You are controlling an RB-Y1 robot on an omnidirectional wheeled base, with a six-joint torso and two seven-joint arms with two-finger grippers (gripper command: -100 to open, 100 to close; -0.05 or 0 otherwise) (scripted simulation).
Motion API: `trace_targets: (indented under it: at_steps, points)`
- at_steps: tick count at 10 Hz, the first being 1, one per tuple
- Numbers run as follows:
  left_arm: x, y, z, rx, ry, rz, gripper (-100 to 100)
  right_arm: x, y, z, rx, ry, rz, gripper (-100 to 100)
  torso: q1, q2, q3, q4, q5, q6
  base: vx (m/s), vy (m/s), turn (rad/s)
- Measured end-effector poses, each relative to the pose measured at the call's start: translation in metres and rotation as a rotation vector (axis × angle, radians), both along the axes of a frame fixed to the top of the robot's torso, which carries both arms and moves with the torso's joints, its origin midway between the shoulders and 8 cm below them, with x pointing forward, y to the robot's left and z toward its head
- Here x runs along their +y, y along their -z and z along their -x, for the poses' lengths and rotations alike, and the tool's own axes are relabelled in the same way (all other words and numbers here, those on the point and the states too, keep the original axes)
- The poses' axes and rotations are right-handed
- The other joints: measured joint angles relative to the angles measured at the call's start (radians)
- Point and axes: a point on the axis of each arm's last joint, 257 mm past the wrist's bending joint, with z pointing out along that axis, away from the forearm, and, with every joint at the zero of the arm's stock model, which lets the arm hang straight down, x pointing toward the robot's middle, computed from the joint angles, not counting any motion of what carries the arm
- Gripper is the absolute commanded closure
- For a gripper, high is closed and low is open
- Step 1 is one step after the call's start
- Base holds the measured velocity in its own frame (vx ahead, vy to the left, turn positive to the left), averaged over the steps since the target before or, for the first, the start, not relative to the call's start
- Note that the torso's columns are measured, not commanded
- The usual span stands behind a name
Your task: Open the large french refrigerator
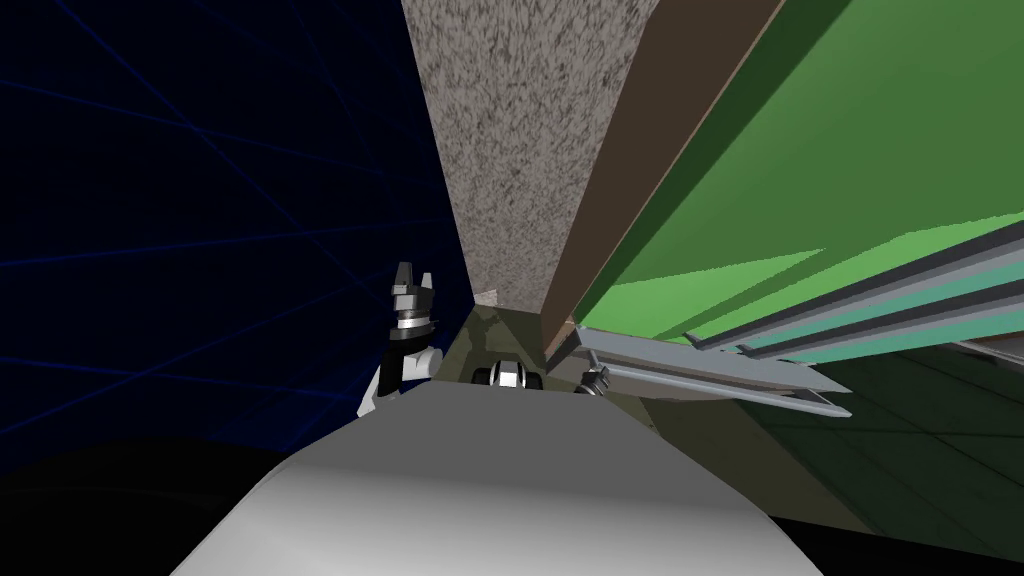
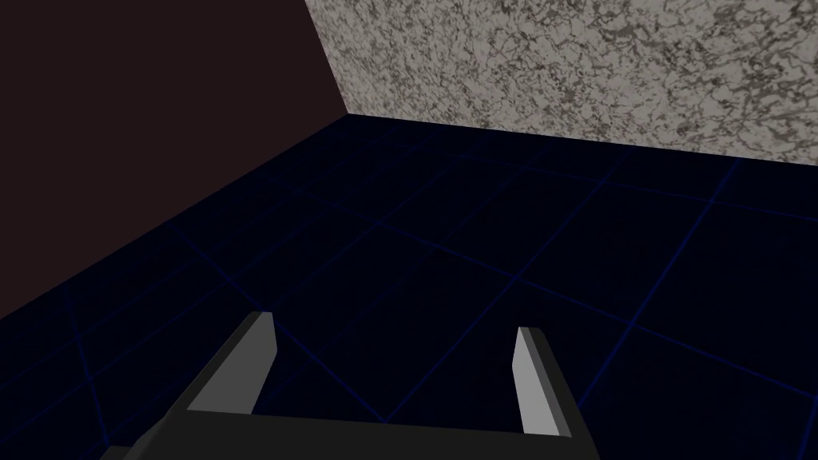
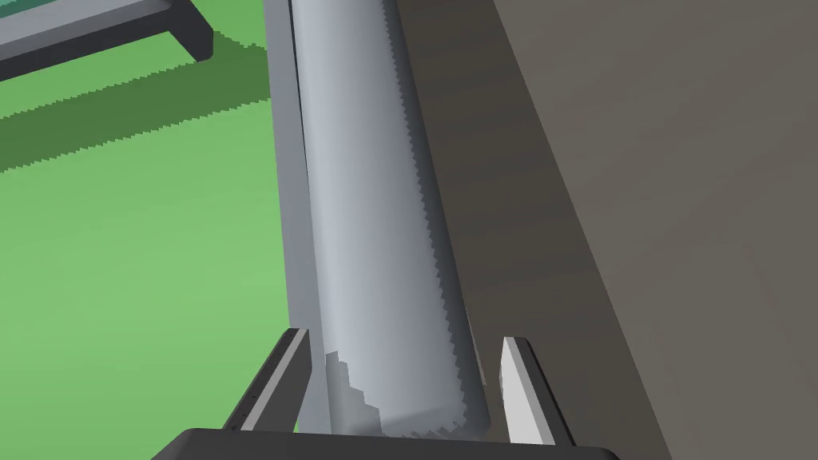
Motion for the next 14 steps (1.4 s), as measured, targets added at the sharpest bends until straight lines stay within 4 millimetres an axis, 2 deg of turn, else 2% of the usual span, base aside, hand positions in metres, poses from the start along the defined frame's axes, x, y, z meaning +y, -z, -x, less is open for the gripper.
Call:
trace_targets:
  at_steps: [12,13,14]
  points:
    - [0.000,0.000,0.000,0.000,0.000,0.000,0,0.014,0.000,0.015,0.008,-0.039,0.000,100,0.000,-0.003,-0.003,0.000,0.003,0.001,-0.162,0.007,-0.032]
    - [0.000,0.000,0.000,0.000,0.000,0.000,0,0.016,0.000,0.016,0.005,-0.043,-0.001,-100,-0.001,0.000,0.000,0.000,0.002,0.001,-0.093,0.020,-0.042]
    - [0.000,0.000,0.000,0.000,0.000,0.000,0,0.013,-0.004,0.013,0.003,-0.043,-0.001,-100,0.001,-0.003,-0.002,0.001,0.004,0.001,-0.014,0.041,-0.047]
